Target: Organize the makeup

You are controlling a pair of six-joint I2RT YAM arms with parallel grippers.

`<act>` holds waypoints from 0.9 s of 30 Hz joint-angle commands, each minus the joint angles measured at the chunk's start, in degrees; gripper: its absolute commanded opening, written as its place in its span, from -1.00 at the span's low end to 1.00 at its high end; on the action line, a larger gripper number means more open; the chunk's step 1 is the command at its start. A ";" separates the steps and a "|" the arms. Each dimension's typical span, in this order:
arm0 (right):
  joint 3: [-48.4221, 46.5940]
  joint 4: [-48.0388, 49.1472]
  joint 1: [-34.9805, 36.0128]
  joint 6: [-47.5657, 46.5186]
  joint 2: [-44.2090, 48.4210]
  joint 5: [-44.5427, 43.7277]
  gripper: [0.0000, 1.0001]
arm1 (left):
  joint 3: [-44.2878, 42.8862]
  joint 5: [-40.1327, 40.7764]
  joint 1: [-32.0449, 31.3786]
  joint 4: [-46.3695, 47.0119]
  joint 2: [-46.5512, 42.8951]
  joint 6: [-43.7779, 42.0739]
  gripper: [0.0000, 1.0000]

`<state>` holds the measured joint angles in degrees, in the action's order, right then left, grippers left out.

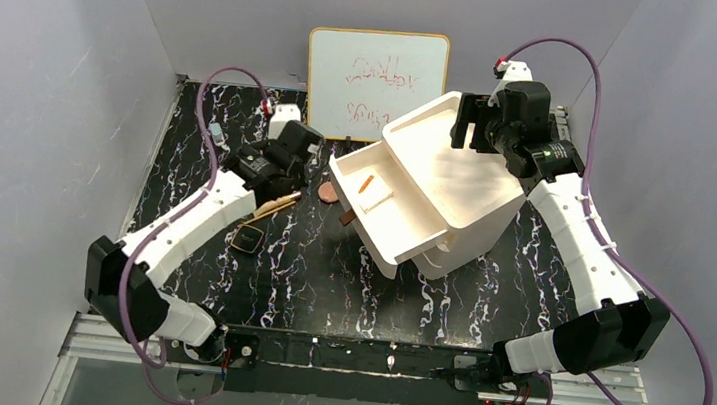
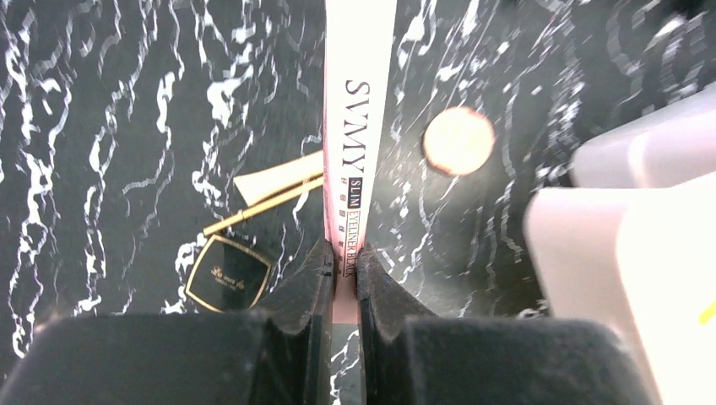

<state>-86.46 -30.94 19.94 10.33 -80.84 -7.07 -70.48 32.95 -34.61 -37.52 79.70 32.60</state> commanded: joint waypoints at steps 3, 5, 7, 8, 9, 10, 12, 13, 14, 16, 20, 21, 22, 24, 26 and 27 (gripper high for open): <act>-0.03 1.76 0.30 0.18 0.60 0.46 0.72 | -11.73 -5.82 0.33 -5.12 -0.81 -5.58 -1.00; -0.04 1.68 0.35 0.19 0.70 0.42 0.72 | -15.34 -11.84 0.25 -5.30 0.84 -7.69 -1.00; -0.12 1.59 0.34 0.15 0.84 0.26 0.72 | -17.77 -18.26 -0.03 -4.81 1.84 -9.96 -1.00; -0.12 1.52 0.30 0.07 0.91 0.22 0.72 | -18.56 -21.49 -0.24 -4.40 2.06 -10.94 -1.00; -0.16 1.45 0.33 0.06 0.94 0.18 0.72 | -18.98 -24.91 -0.28 -3.83 2.12 -11.96 -1.00; -0.12 1.48 0.29 0.05 1.09 0.22 0.72 | -19.22 -28.34 -0.28 -3.13 2.05 -13.23 -1.00; 0.04 1.49 0.37 0.07 1.05 0.23 0.72 | -19.79 -34.33 -0.24 -2.03 1.96 -14.21 -1.00; 0.06 1.50 0.37 0.17 1.06 0.22 0.72 | -20.19 -36.55 -0.23 -1.53 1.95 -14.33 -1.00; 0.11 1.50 0.44 0.14 1.04 0.22 0.72 | -20.79 -38.11 -0.25 -1.25 1.95 -14.10 -1.00; 0.10 1.50 0.45 0.14 1.03 0.23 0.72 | -22.15 -39.73 -0.28 -0.66 2.16 -12.40 -1.00; 0.08 1.50 0.40 0.20 0.95 0.22 0.72 | -24.61 -43.37 -0.28 0.57 2.84 -7.48 -1.00; 0.14 1.50 0.41 0.14 0.96 0.22 0.72 | -24.90 -45.06 -0.33 1.03 2.97 -6.86 -1.00; 0.21 1.54 0.42 0.19 0.95 0.19 0.72 | -25.13 -46.14 -0.43 1.29 2.93 -6.25 -1.00; 0.38 1.57 0.43 0.13 1.08 0.13 0.72 | -25.47 -46.88 -0.74 1.51 2.69 -5.17 -1.00; 0.44 1.67 0.42 0.19 1.15 0.13 0.72 | -25.17 -47.11 -0.99 2.17 2.21 -3.41 -1.00; 0.51 1.71 0.43 0.22 1.05 0.25 0.72 | -24.71 -47.13 -1.17 3.05 1.88 -2.03 -1.00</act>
<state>-86.35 -30.94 20.01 10.35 -80.84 -7.09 -94.24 -10.09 -34.98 -35.97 82.61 26.24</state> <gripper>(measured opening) 0.860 0.065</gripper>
